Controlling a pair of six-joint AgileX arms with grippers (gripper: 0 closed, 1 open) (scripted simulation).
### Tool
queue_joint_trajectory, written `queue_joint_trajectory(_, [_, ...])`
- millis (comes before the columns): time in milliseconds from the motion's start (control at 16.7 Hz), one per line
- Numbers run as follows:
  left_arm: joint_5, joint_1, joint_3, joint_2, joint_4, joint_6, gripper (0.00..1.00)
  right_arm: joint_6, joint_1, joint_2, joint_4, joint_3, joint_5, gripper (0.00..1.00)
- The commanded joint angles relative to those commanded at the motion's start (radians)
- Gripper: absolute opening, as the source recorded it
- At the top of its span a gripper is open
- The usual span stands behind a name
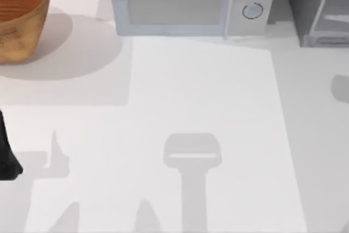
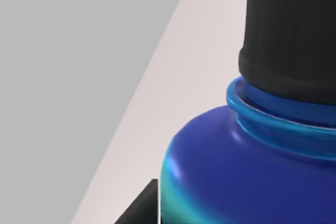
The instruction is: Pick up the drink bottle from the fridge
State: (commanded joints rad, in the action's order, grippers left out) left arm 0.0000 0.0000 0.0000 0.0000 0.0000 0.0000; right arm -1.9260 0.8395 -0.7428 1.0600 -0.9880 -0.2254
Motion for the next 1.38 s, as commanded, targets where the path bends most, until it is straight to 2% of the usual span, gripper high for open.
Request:
queue_joint_trajectory(420, [0.000, 0.000, 0.000, 0.000, 0.000, 0.000, 1.00, 0.714, -0.672, -0.656, -0.079, 0.123, 0.503, 0.00])
queue_joint_trajectory(780, [0.000, 0.000, 0.000, 0.000, 0.000, 0.000, 1.00, 1.252, -1.214, -1.131, -0.066, 0.143, 0.876, 0.00])
queue_joint_trajectory(1080, [0.000, 0.000, 0.000, 0.000, 0.000, 0.000, 1.00, 1.596, -1.584, -1.392, 0.021, 0.079, 1.120, 0.00])
queue_joint_trajectory(1380, [0.000, 0.000, 0.000, 0.000, 0.000, 0.000, 1.00, 1.823, -1.838, -1.529, 0.129, -0.013, 1.285, 0.00])
